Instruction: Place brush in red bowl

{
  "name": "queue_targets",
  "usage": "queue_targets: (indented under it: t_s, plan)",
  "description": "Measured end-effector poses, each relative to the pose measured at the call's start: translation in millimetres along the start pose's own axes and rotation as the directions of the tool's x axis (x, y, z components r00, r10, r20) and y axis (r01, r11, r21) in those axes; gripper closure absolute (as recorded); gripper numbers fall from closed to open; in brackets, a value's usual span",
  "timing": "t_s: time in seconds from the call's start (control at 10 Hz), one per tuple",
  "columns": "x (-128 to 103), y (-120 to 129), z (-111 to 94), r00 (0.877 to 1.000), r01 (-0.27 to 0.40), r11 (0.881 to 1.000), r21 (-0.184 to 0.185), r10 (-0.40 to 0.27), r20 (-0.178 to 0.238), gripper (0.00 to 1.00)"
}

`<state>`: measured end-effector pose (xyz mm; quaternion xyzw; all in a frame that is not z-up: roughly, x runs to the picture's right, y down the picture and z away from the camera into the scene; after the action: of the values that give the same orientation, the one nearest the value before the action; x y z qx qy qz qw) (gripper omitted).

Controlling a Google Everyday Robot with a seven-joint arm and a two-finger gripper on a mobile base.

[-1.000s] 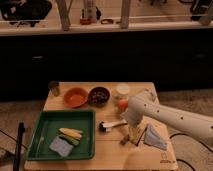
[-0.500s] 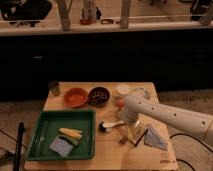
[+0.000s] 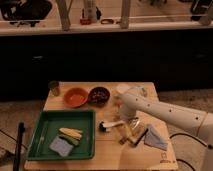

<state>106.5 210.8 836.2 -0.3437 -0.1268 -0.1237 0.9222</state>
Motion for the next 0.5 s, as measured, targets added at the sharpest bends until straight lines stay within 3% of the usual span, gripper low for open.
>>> queue_targets:
  t_s: [0.5]
  plan:
    - [5.7, -6.1, -0.5, 1.000, -0.009, 1.000, -0.004, 0.009, 0.012, 0.20]
